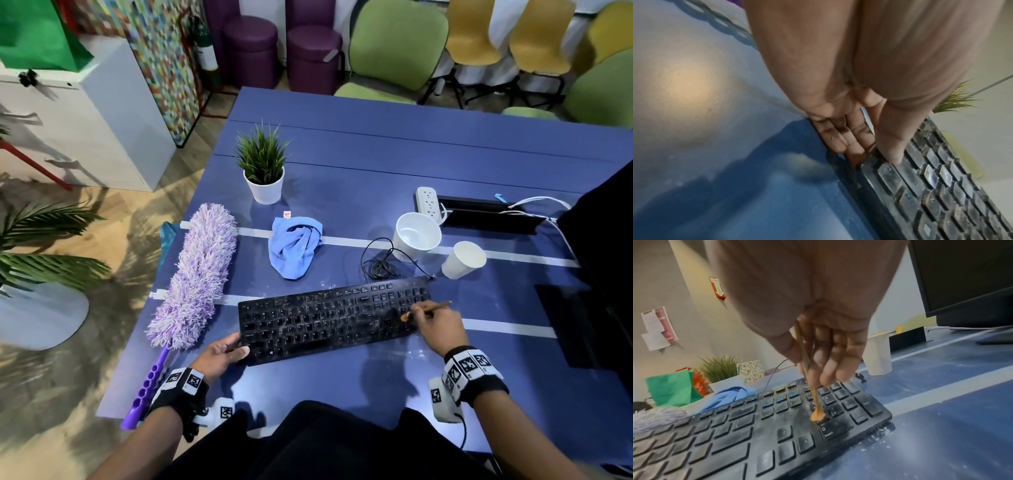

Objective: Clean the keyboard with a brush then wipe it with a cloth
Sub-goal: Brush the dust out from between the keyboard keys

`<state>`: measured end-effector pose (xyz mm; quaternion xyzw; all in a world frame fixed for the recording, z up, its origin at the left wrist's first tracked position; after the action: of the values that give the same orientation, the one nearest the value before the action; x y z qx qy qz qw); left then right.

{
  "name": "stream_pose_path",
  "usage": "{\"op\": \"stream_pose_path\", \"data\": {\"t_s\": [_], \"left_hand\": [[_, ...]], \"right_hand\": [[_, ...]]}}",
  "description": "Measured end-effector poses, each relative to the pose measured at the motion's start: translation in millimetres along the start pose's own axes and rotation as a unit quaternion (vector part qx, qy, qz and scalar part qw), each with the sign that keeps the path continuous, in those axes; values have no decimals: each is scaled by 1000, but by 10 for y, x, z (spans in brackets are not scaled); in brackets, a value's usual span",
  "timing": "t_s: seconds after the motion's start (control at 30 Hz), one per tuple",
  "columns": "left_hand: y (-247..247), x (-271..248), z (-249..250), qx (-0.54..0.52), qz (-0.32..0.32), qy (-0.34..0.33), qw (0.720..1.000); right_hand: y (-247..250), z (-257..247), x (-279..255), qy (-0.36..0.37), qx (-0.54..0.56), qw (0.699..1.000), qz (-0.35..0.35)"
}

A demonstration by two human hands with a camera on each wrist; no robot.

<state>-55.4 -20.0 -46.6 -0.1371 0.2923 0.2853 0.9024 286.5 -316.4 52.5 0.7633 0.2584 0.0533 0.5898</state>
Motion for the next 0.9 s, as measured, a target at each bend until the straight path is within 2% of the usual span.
{"op": "stream_pose_path", "data": {"t_s": [0.13, 0.23, 0.3, 0.43, 0.5, 0.57, 0.7, 0.8, 0.83, 0.9], "left_hand": [[-7, -13, 14, 8, -22, -1, 1000], [16, -25, 29, 13, -23, -5, 1000], [35, -27, 21, 21, -39, -10, 999], [128, 45, -81, 35, -51, -12, 998], [146, 71, -111, 42, -47, -13, 998], [117, 46, -84, 44, -47, -10, 998], [146, 69, -110, 40, -38, -7, 998], [257, 182, -254, 55, -31, -2, 998], [263, 185, -261, 51, -34, 1, 998], [267, 200, -271, 46, -39, 0, 998]], "right_hand": [[9, -17, 38, -6, 2, 1000, -26], [100, -106, 68, 30, 15, 999, 25], [108, -181, 71, 41, 11, 999, 31], [-39, -412, -26, 90, 34, 995, -28], [-81, -505, -98, 118, 53, 991, -31], [-136, -476, -101, 115, 55, 991, -28], [-123, -404, -87, 102, 9, 991, -86], [-32, -371, -38, 100, 53, 993, -20], [-27, -370, -25, 99, 51, 994, -23], [-89, -370, -27, 94, 31, 990, -104]]}}
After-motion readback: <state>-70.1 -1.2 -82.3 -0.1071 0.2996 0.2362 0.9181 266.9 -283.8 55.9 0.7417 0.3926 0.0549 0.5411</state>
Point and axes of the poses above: each hand's wrist, its own x-axis towards the middle knuckle, its own y-axis out of the back of the hand, z = x × y, the point moved 3 cm from there along x, towards the middle knuckle, and after that the axes turned 7 degrees about -x, right-handed, at the moved point
